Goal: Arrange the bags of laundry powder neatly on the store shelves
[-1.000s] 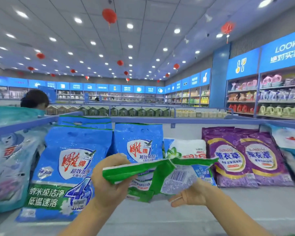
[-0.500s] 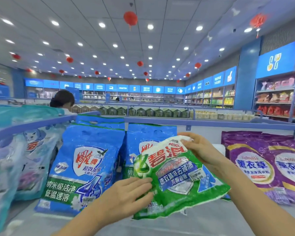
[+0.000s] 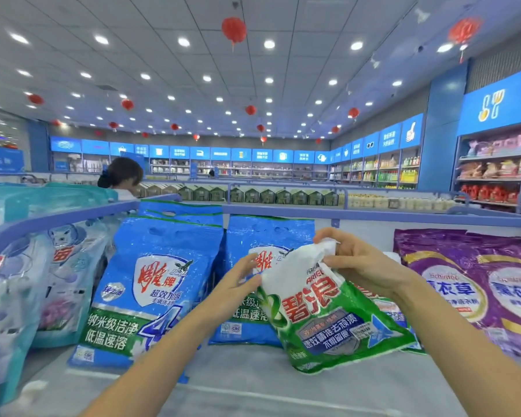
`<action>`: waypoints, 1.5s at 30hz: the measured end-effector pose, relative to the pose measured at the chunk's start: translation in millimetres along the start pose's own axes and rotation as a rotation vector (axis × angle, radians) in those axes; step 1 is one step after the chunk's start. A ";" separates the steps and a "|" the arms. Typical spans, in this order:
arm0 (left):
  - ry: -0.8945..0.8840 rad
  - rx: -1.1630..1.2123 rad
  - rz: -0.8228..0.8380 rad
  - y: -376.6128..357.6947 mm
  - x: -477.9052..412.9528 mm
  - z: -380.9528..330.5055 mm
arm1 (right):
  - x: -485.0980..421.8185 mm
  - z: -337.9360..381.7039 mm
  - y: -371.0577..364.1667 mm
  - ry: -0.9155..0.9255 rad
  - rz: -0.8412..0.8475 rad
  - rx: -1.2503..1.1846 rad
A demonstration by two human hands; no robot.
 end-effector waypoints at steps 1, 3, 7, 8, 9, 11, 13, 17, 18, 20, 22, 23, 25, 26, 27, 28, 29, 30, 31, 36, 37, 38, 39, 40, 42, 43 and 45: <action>0.038 0.026 0.049 -5.4 -4.7 1.8 | 5.1 3.5 2.9 -0.013 -0.005 0.038; 0.070 0.010 0.060 -10.0 -9.6 1.8 | 17.0 7.9 13.4 -0.037 -0.069 0.156; -0.003 -0.045 -0.051 -20.6 -12.2 -14.5 | 44.6 6.5 31.7 -0.073 -0.228 0.216; -0.022 -0.067 -0.099 -24.1 -11.9 -19.6 | 50.8 5.2 33.1 -0.065 -0.250 0.174; -0.032 -0.080 -0.148 -27.2 -10.9 -24.7 | 56.9 3.7 33.6 -0.061 -0.273 0.161; -0.060 -0.122 -0.232 -30.4 -10.0 -35.2 | 68.9 -1.3 36.7 -0.084 -0.339 0.238; -0.120 -0.202 -0.314 -29.4 -8.6 -48.7 | 79.5 -6.7 42.1 -0.091 -0.431 0.436; -0.251 -0.282 -0.360 -22.0 4.6 -76.6 | 87.4 -13.7 42.2 -0.047 -0.567 0.539; -0.242 -0.309 -0.323 -20.7 6.3 -74.9 | 86.5 -14.3 40.3 -0.053 -0.573 0.542; -0.199 -0.339 -0.244 -19.1 9.4 -65.0 | 81.9 -11.2 37.1 -0.079 -0.568 0.610; -0.143 -0.263 -0.190 -17.4 13.1 -56.5 | 76.0 -1.3 32.7 -0.090 -0.570 0.711; -0.114 -0.220 -0.164 -16.3 13.9 -53.1 | 73.0 2.9 31.3 -0.086 -0.577 0.756; -0.049 -0.161 -0.091 -14.5 14.9 -52.0 | 68.6 8.2 28.7 -0.120 -0.590 0.893; -0.023 -0.122 -0.066 -11.0 14.8 -52.3 | 67.2 9.9 27.1 -0.153 -0.583 0.994; -0.013 -0.074 -0.067 -6.9 14.3 -53.0 | 65.7 12.0 24.5 -0.178 -0.571 1.094; -0.018 -0.035 -0.091 -3.0 14.3 -56.4 | 64.7 13.9 22.4 -0.197 -0.571 1.183; -0.044 -0.018 -0.141 0.3 14.7 -61.3 | 65.2 16.9 20.7 -0.200 -0.592 1.250; -0.081 -0.014 -0.201 2.2 15.8 -66.9 | 67.5 20.8 20.3 -0.187 -0.636 1.277; -0.126 -0.001 -0.259 2.2 16.7 -72.9 | 69.9 22.9 22.3 -0.174 -0.678 1.275; -0.193 -0.030 -0.378 -4.0 17.8 -69.3 | 72.4 5.9 20.6 -0.254 -0.585 1.295; -0.202 0.012 -0.396 -4.4 18.3 -66.6 | 72.3 6.4 20.3 -0.212 -0.606 1.266; -0.197 0.063 -0.408 -5.8 19.8 -63.2 | 71.6 6.5 19.8 -0.191 -0.602 1.244; -0.173 0.114 -0.415 -8.2 19.8 -56.0 | 69.8 6.4 19.6 -0.199 -0.573 1.237; -0.122 0.166 -0.416 -11.1 19.6 -47.5 | 67.2 6.1 19.5 -0.213 -0.534 1.231; 0.047 0.301 -0.319 -17.7 19.3 -21.1 | 62.7 4.9 19.7 -0.203 -0.485 1.206; 0.151 0.387 -0.218 -23.9 21.7 -7.0 | 61.1 4.5 18.8 -0.192 -0.479 1.209; 0.315 0.402 0.025 -36.6 34.3 15.1 | 58.2 6.2 17.3 -0.169 -0.487 1.244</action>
Point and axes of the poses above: each hand's wrist, its own x-axis away from the middle knuckle, its own y-axis out of the back of the hand, z = x × y, the point moved 4 cm from there along -x, towards the middle knuckle, and after that the axes turned 7 degrees about z, right-handed, at the moved point
